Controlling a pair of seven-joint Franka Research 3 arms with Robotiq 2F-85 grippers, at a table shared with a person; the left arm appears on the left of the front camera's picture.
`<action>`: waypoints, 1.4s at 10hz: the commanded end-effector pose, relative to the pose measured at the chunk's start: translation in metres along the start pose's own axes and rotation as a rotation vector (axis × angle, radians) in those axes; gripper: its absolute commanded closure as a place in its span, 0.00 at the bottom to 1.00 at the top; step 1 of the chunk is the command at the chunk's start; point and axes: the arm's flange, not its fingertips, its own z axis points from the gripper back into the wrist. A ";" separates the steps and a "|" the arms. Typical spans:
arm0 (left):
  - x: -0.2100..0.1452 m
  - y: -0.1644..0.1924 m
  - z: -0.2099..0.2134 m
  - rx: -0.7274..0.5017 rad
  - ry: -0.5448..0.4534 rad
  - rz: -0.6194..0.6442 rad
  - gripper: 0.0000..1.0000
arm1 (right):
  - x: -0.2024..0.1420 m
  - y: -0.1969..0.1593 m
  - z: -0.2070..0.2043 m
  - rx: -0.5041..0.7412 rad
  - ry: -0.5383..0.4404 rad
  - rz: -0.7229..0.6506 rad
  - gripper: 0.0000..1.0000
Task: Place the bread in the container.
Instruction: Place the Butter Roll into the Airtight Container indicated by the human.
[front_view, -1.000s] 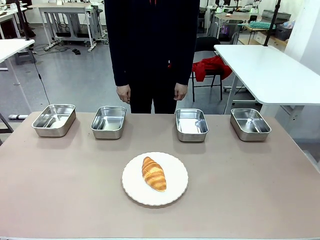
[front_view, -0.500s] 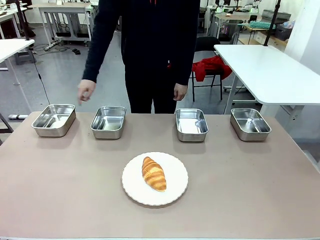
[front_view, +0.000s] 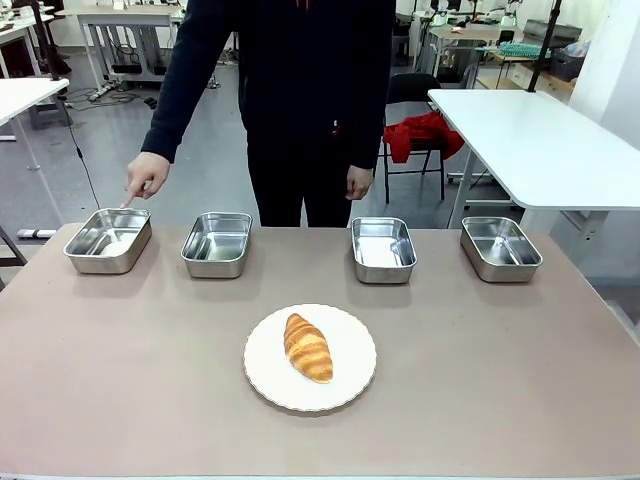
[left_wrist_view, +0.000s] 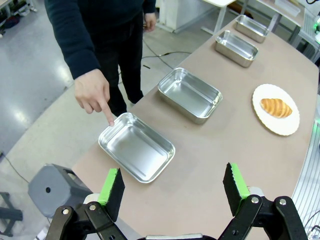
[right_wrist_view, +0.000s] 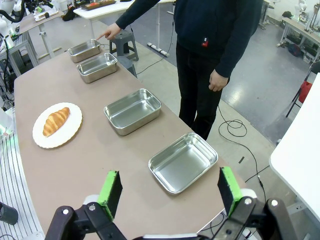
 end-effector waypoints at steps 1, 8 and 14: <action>0.000 0.000 0.001 -0.009 -0.016 -0.014 0.00 | 0.003 0.001 0.001 0.003 0.004 0.009 0.00; 0.000 0.000 0.001 -0.009 -0.016 -0.014 0.00 | 0.003 0.001 0.001 0.003 0.004 0.009 0.00; 0.000 0.000 0.001 -0.009 -0.016 -0.014 0.00 | 0.003 0.001 0.001 0.003 0.004 0.009 0.00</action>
